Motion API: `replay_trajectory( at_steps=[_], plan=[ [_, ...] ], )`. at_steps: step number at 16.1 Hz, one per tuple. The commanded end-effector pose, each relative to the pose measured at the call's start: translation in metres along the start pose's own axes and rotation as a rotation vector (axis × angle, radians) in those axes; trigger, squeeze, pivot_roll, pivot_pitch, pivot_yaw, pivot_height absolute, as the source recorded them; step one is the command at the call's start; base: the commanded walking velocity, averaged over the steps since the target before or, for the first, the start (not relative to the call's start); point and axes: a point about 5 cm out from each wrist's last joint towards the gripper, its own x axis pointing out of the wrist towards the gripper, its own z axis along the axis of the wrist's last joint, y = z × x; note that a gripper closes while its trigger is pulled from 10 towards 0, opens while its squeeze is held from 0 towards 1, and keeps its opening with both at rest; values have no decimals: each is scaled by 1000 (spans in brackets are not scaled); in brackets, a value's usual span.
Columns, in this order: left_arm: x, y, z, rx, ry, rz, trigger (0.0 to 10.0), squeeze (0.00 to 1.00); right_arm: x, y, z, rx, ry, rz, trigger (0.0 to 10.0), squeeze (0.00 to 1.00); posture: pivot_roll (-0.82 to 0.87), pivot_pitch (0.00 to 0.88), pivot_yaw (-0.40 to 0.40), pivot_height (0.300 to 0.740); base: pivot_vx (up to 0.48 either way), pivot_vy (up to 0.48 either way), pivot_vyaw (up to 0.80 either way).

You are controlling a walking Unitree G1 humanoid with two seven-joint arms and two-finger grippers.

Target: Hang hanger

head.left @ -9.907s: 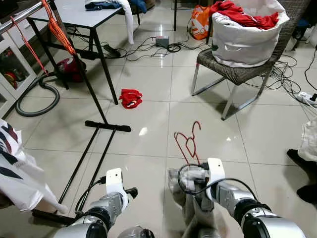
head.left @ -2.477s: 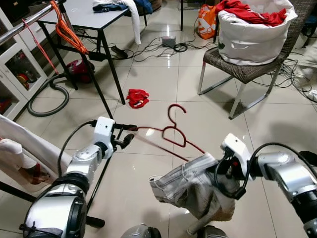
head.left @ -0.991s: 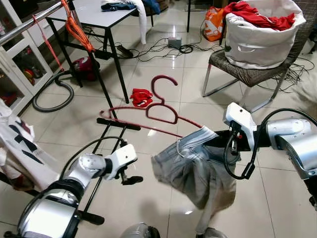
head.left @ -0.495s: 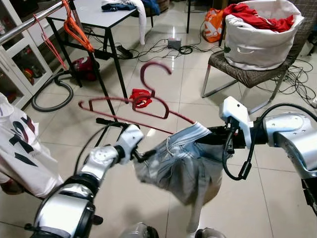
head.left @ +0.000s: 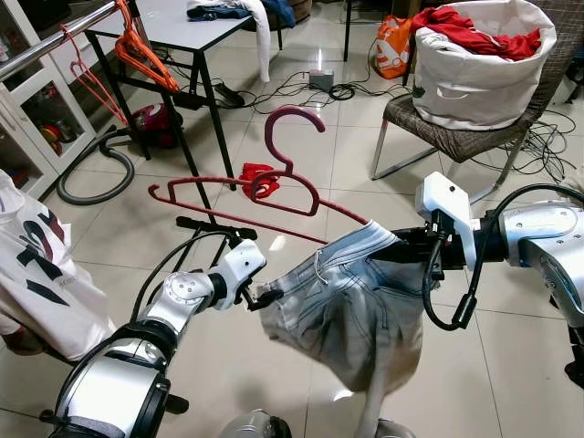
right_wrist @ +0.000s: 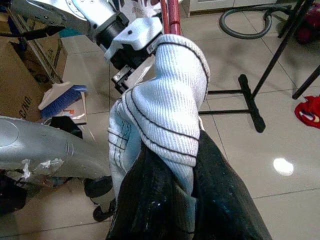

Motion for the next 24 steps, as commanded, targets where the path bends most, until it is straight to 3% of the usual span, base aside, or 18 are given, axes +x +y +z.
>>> replay_trajectory(
  at_steps=[1,7,11,12,13,16,17,18,24],
  plan=[
    [0,-5,-8,1,32,-7,10000,0,-6,1,25,-88,-79,-7,10000,0,-212,0,94,740,0,0,0],
    [6,-26,-18,36,64,-74,10000,0,-10,4,35,-115,-102,-3,10000,0,-219,0,95,740,0,0,0],
    [15,-34,-15,-3,33,-22,10000,0,-12,9,42,-100,-160,2,10000,0,-219,0,96,740,0,0,0],
    [15,-32,-15,-46,24,7,0,0,-14,9,44,-95,-174,2,10000,0,-222,0,98,740,0,0,0],
    [13,-28,-16,-153,4,53,0,0,-17,10,46,-87,-188,-2,10000,0,-224,0,99,740,0,0,0],
    [9,-18,-19,-287,-16,149,0,0,-17,10,43,-69,-194,-12,10000,0,-228,0,100,740,0,0,0],
    [7,-12,-22,-412,-35,208,0,0,-18,12,42,-55,-209,-13,10000,0,-228,0,101,740,0,0,0],
    [6,-12,-23,-477,-46,222,0,0,-18,13,43,-48,-221,-11,10000,0,-228,0,101,740,0,0,0],
    [15,-26,-18,-561,-120,142,0,0,-16,15,44,-40,-227,-4,10000,0,-228,0,98,740,0,0,0]
  ],
)
